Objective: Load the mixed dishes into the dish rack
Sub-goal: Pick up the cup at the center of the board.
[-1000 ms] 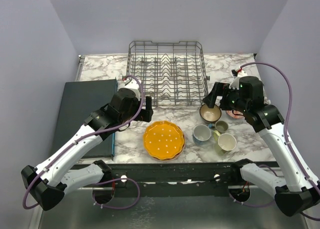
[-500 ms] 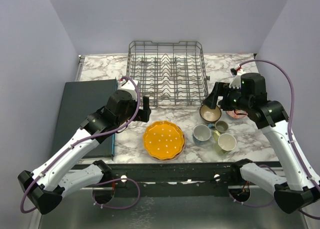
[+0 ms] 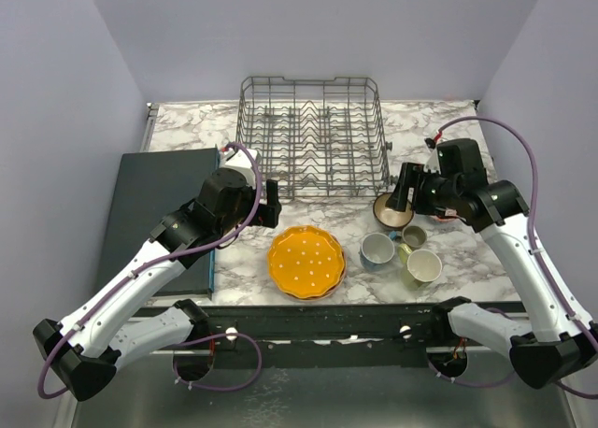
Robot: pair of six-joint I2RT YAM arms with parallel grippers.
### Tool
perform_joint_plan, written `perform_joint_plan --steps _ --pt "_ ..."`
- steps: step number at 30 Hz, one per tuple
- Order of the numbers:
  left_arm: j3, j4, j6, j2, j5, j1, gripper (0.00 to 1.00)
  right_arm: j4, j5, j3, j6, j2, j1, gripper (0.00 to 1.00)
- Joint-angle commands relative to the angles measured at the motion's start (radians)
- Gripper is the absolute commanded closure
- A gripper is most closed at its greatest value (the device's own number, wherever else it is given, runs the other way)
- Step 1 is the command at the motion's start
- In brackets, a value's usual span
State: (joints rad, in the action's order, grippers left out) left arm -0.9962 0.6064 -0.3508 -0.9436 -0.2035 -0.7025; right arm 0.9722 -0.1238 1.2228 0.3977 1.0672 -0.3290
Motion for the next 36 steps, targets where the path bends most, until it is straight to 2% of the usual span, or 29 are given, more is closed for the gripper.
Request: perform_joint_plan --steps 1,5,10,20,28,36 --pt "0.01 -0.017 0.001 0.015 -0.03 0.001 0.02 0.058 0.063 -0.024 0.026 0.001 -0.02 0.31" --pt "0.01 -0.017 0.001 0.014 -0.025 0.001 0.02 0.088 0.113 -0.042 0.063 0.018 -0.068 0.37" --pt "0.01 -0.017 0.004 0.015 -0.028 0.0 0.02 0.125 0.207 -0.045 0.11 0.05 -0.145 0.38" --pt "0.013 -0.018 0.005 0.025 -0.024 0.001 0.06 0.179 0.291 -0.034 0.188 0.122 -0.272 0.43" --pt "0.014 -0.017 0.005 0.022 -0.012 0.001 0.08 0.193 0.338 -0.032 0.228 0.179 -0.324 0.46" --pt "0.017 -0.018 0.006 0.031 -0.005 0.0 0.09 0.182 0.364 -0.093 0.256 0.165 -0.329 0.48"
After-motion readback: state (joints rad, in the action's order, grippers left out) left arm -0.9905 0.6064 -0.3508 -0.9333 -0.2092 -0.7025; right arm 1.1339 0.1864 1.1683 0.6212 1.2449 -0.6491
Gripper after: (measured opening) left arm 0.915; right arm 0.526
